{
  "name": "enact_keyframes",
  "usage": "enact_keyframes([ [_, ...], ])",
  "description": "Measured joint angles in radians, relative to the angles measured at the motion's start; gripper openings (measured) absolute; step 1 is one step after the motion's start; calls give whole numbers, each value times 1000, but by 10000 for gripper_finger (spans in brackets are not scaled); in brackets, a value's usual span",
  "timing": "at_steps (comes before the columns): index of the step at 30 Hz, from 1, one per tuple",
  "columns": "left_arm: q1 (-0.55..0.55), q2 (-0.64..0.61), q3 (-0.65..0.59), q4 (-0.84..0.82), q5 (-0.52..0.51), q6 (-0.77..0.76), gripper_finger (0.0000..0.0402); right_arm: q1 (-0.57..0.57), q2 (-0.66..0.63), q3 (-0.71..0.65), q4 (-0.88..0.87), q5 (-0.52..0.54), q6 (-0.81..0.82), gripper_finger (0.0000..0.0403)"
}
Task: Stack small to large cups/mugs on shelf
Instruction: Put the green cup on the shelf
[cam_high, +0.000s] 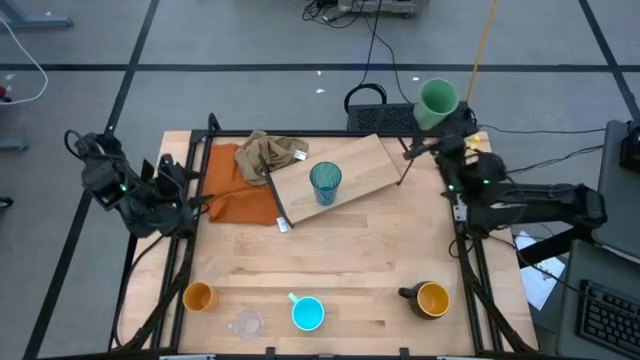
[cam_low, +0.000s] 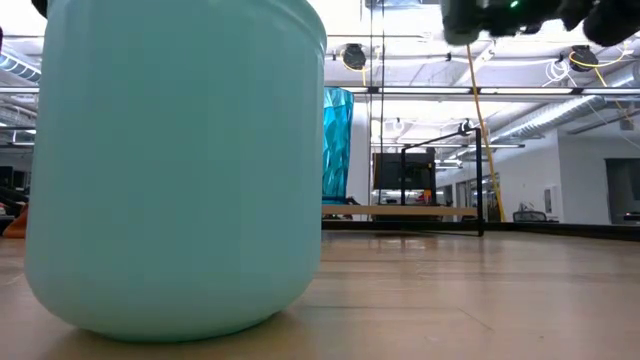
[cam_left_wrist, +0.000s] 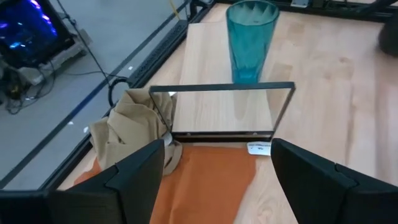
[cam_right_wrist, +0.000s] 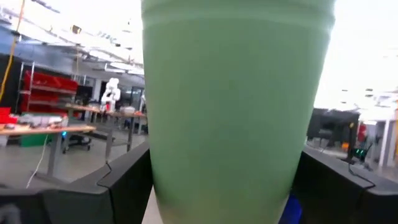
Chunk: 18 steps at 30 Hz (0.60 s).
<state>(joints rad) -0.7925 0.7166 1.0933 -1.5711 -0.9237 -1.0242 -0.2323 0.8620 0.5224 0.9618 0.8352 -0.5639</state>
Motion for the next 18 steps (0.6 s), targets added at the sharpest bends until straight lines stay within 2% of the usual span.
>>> enact_keyframes([
  [3, 0, -5, -28, -1, -13, -28, 296, 10, 108, -1, 106, 1, -7, 307],
  [9, 0, -25, -38, 0, -9, -59, 296, 105, 254, -26, 520, 60, -183, 307],
  [14, 0, -40, -38, 0, -6, -48, 296, 180, 297, -62, 527, 110, -163, 307],
  [18, 0, -55, -38, 0, -24, -48, 296, 232, 331, -66, 529, 109, -113, 307],
])
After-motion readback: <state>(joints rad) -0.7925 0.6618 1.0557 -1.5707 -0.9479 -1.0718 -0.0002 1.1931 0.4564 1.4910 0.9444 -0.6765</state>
